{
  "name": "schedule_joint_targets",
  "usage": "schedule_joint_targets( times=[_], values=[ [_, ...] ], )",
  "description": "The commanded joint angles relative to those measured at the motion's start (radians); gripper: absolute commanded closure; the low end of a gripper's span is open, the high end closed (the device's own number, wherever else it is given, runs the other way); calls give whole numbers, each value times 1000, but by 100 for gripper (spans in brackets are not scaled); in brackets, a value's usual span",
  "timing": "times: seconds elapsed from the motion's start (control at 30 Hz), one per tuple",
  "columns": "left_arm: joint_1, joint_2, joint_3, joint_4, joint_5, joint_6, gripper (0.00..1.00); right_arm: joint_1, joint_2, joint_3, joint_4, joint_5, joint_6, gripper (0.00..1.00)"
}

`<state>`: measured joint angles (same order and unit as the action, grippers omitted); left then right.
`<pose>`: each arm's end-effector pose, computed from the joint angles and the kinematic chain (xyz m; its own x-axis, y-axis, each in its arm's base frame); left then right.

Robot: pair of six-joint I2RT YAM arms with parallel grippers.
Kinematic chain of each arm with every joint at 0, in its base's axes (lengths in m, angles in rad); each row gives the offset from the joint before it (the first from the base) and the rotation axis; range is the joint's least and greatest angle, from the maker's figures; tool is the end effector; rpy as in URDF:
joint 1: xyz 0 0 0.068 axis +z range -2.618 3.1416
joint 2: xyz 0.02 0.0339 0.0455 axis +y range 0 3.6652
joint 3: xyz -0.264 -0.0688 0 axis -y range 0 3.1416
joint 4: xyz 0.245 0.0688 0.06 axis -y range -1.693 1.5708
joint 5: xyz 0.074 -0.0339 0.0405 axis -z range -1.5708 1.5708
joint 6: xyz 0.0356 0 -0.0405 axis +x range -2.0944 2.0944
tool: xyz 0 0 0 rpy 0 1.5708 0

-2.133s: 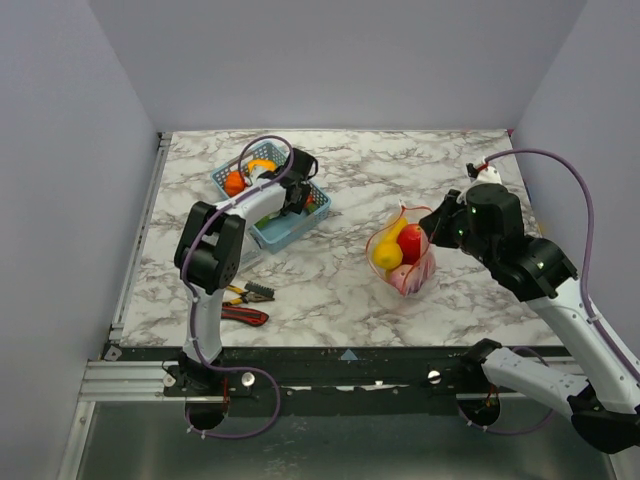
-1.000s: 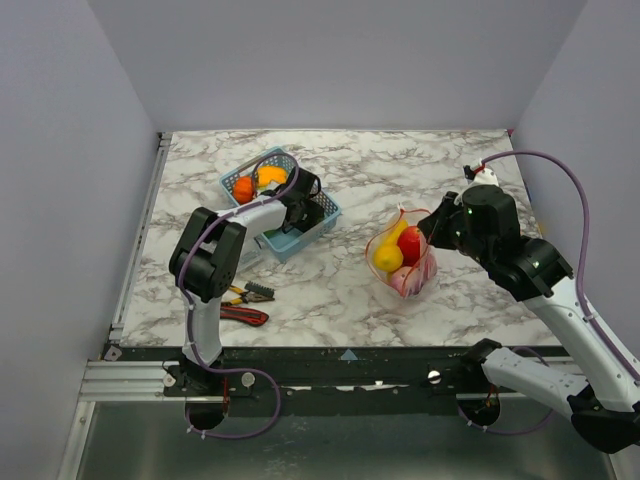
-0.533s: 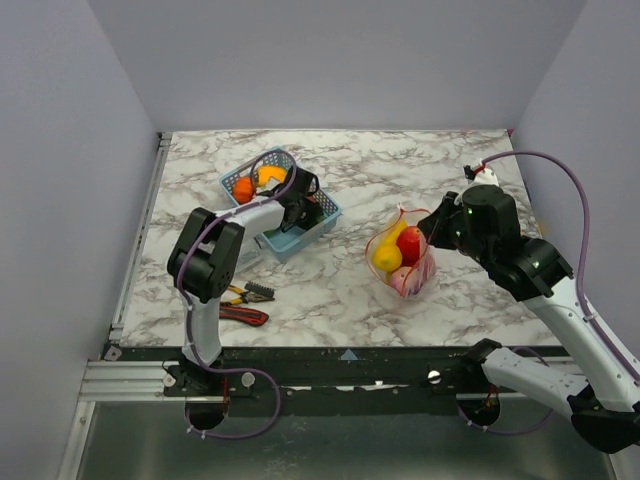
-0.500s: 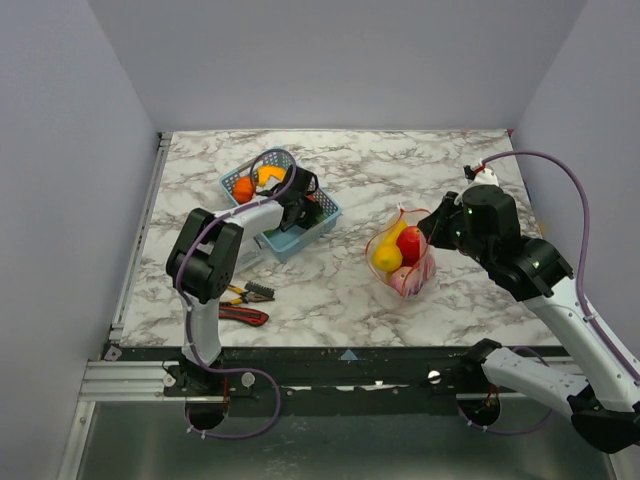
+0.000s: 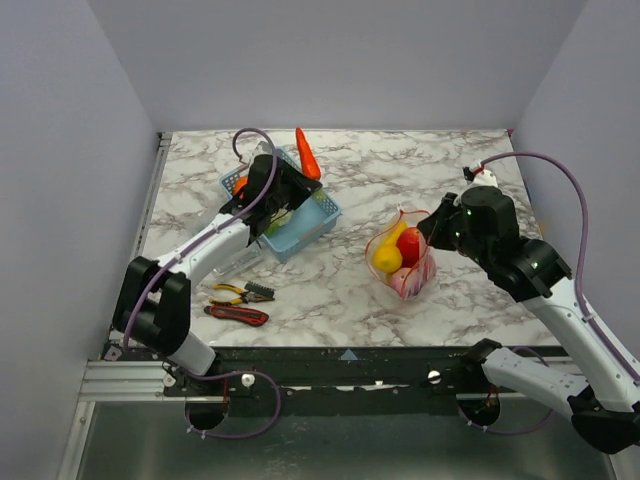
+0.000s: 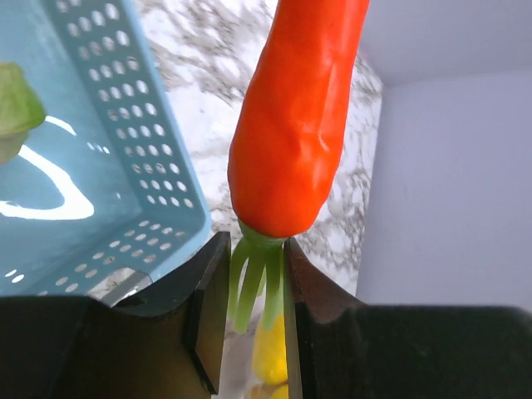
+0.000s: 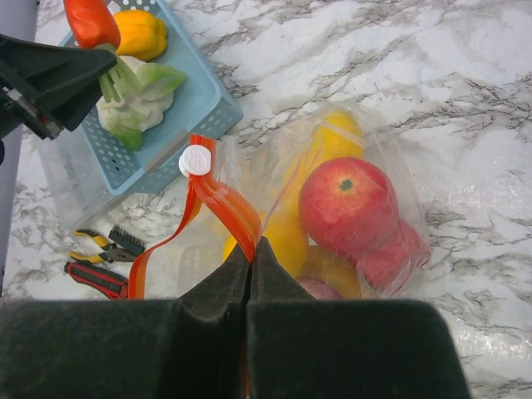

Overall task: Place the food in the zip-top bag and seal the zipper
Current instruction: Pick up the fake vegetable from the bin, then place the fake vegetable in the zipper food storage bag.

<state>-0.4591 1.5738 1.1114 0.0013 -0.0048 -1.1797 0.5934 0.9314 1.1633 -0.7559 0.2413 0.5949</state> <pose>0.3273 -0.1616 0.2731 -0.5582 -0.7554 -0.3434 -0.2013 0.5247 -0.8271 0.1549 0.0942 0.3857 -0.5517 0.2843 -0.7841 -0.0752 0.9193 0.3862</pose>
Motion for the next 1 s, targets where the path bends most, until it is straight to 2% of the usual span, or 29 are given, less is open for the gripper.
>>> schedule_joint_targets(
  times=[0.0,0.1,0.17,0.33,0.47,0.8,0.87,0.97],
  values=[
    [2,-101,-76,156,290,175,100,-4,-3,-2,45,2,-6,99],
    [-9,-191,-152,232,461,209,100,-5,7,-1,54,-1,-15,99],
    [-27,-247,-170,202,582,266,100,-5,10,-3,71,-3,-18,99],
    [-108,-409,-121,-115,699,467,100,-4,35,-17,128,10,-37,99],
    [-169,-478,-49,-370,742,553,100,-5,76,-7,153,41,-69,100],
    [-297,-540,-71,-646,753,514,100,-4,124,-50,267,79,-129,99],
    [-308,-532,-82,-660,752,476,100,-4,122,-57,282,66,-149,99],
    [-325,-514,-101,-595,789,396,100,-4,103,-73,312,4,-186,100]
  ],
)
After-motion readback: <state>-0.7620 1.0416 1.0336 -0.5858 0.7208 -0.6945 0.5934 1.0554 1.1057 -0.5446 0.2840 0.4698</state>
